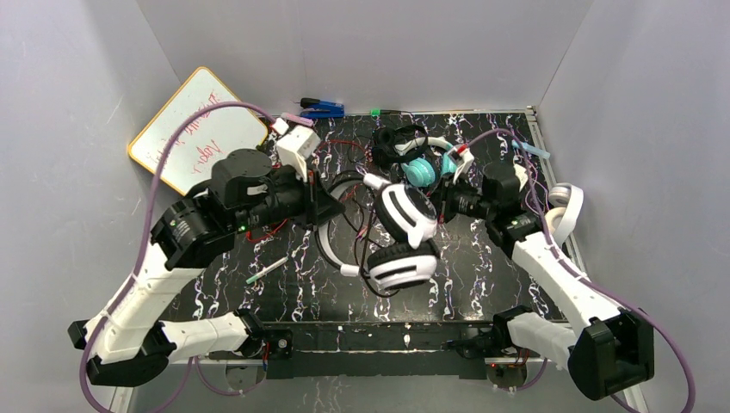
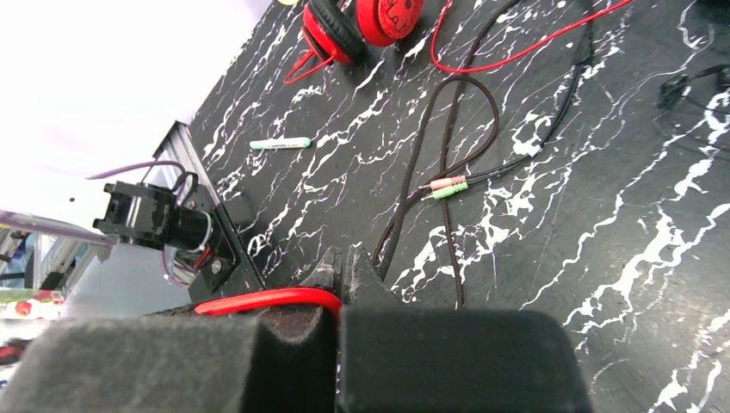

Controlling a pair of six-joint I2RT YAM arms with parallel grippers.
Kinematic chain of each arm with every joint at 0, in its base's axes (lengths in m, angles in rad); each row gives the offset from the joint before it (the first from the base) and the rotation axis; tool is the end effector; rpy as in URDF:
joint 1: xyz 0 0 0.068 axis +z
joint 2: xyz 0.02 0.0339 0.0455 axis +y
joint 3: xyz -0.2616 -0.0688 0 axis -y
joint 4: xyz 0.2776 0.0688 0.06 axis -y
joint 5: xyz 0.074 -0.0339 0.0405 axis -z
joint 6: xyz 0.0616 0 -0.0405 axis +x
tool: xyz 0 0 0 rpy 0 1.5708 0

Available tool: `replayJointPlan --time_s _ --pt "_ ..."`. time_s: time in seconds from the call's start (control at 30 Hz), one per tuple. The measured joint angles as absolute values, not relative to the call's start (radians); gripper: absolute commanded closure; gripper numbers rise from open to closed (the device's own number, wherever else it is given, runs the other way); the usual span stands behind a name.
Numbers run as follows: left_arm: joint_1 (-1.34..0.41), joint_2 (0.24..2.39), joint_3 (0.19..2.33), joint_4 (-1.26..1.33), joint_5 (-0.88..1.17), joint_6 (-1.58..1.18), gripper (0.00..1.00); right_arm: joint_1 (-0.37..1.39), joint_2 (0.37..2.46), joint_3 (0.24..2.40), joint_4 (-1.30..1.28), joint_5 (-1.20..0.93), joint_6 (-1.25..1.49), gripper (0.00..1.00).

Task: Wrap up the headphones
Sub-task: Wrap the headphones cable around the headphones.

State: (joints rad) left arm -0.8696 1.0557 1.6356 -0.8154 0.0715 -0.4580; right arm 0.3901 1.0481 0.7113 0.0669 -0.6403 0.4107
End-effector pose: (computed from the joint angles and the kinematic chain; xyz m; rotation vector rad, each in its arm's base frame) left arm 0.1400 -0.1726 0.5119 0.4461 1.8714 -0.9883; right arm 0.2544 0.1444 0.2722 -0.4557 1.8880 1.1336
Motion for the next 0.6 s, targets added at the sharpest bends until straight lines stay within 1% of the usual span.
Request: replayJointPlan --time_s 0.1,0.27,0.37,0.47,0.6 --pt "-0.87 1.047 1.558 -0.807 0.115 -0.385 1.0 0.347 1.06 0.794 -0.035 -0.659 0.403 0.99" --pt "-0.87 1.041 1.437 -0.823 0.109 -0.271 1.0 0.305 1.09 0.921 -0.205 -0.674 0.395 0.99" --pt "-0.87 1.057 1.398 -0.847 0.059 -0.207 1.0 0.296 1.115 0.997 -0.302 -0.703 0.389 0.99" --pt "-0.872 1.085 1.395 -0.881 -0.035 -0.141 1.0 0.292 1.135 1.053 -0.362 -0.765 0.392 0.99" --pt "-0.875 1.131 1.395 -0.918 -0.168 -0.045 1.0 0.289 1.143 1.068 -0.395 -0.883 0.428 0.99"
